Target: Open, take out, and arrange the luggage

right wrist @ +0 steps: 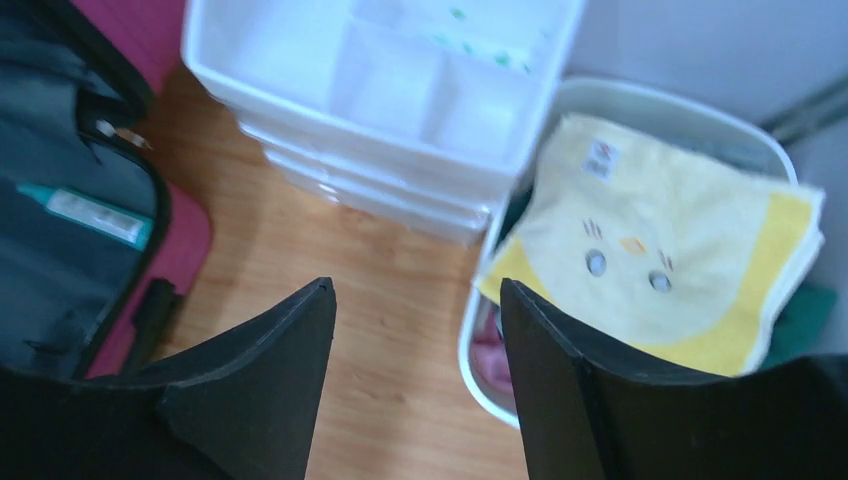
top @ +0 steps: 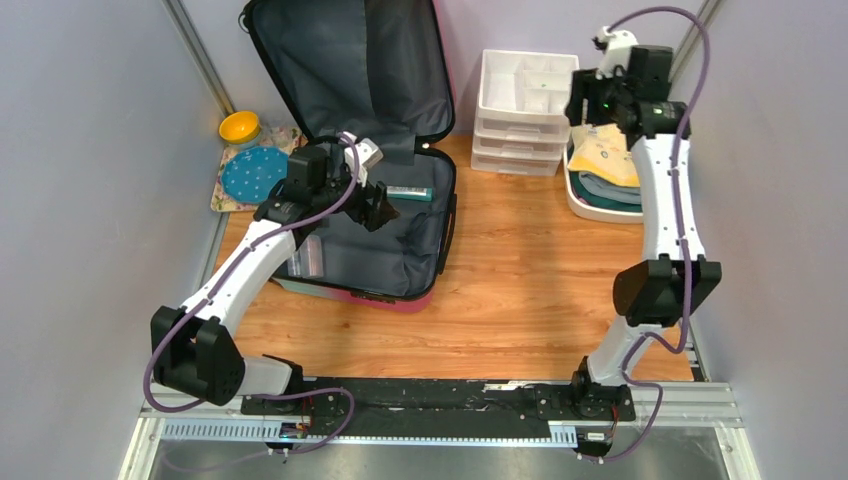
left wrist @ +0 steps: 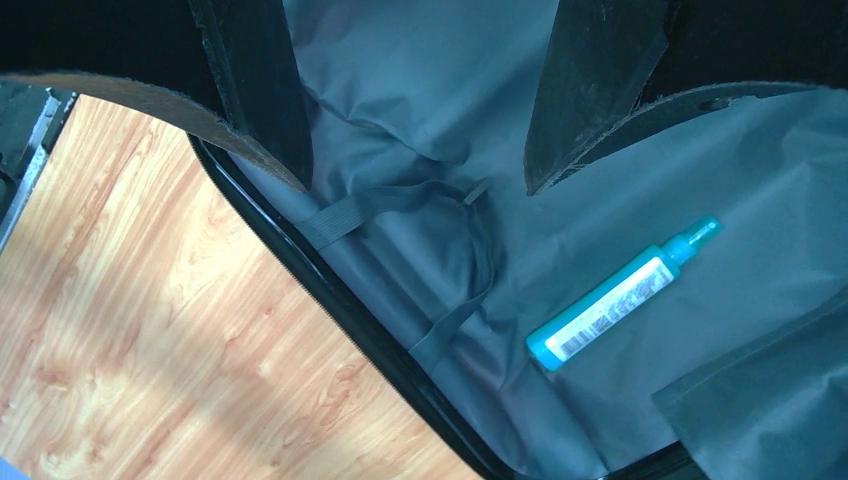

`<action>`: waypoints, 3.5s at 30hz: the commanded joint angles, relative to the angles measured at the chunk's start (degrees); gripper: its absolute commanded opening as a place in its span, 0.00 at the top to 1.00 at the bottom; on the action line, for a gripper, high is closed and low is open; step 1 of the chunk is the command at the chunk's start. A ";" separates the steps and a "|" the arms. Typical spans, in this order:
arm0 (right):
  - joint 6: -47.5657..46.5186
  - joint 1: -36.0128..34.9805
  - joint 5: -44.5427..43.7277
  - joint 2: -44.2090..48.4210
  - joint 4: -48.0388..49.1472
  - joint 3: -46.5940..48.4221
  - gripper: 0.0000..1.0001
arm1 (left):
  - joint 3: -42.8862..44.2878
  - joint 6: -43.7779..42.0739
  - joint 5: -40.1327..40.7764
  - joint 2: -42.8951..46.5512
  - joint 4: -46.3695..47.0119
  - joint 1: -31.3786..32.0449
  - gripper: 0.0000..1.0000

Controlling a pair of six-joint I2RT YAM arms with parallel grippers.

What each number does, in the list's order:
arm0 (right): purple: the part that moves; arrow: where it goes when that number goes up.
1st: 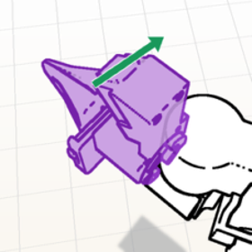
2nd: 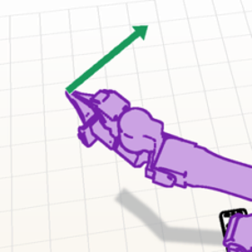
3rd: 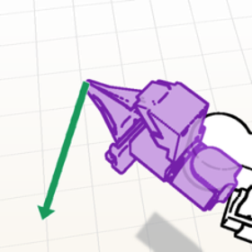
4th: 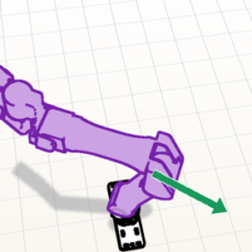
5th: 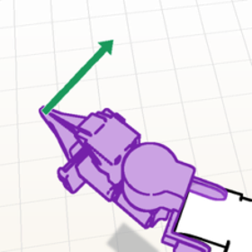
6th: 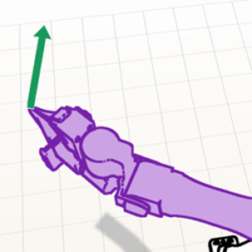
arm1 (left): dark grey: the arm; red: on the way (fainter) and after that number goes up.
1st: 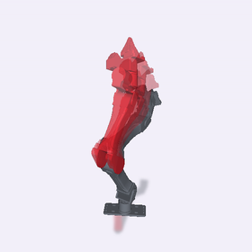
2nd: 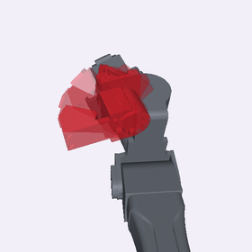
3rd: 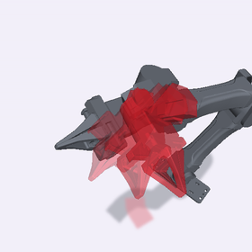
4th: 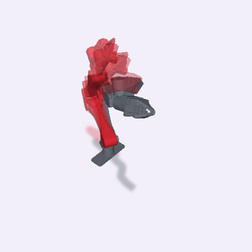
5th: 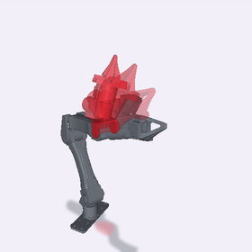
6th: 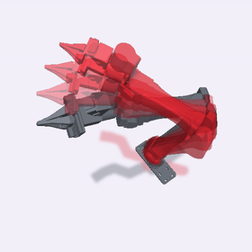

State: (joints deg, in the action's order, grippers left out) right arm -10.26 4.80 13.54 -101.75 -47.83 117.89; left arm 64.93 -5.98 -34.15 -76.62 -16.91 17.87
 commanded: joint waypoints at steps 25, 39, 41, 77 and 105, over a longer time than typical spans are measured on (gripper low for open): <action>7.01 -18.42 -30.95 -24.45 22.87 14.13 0.50 | -2.44 2.64 -0.39 4.02 3.37 -5.83 0.15; 12.01 -17.72 -28.22 -25.70 22.79 13.43 0.87 | -1.91 1.93 -0.21 4.81 3.28 -6.36 0.15; 12.89 -17.89 -29.00 -24.29 22.26 11.50 1.00 | -2.00 2.37 -0.30 4.81 3.55 -6.44 0.15; 21.09 -28.00 -30.95 13.77 18.13 -26.48 0.27 | -5.51 15.73 7.25 4.20 -12.18 -13.47 0.15; 6.48 -24.31 2.72 19.31 8.99 -20.42 0.10 | -6.74 20.83 32.65 -9.24 -19.57 -16.20 0.24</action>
State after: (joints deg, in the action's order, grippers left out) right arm -3.11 -20.16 13.10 -83.05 -38.39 94.59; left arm 56.01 13.37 -2.85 -83.99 -36.18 2.00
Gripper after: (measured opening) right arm 0.902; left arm 0.766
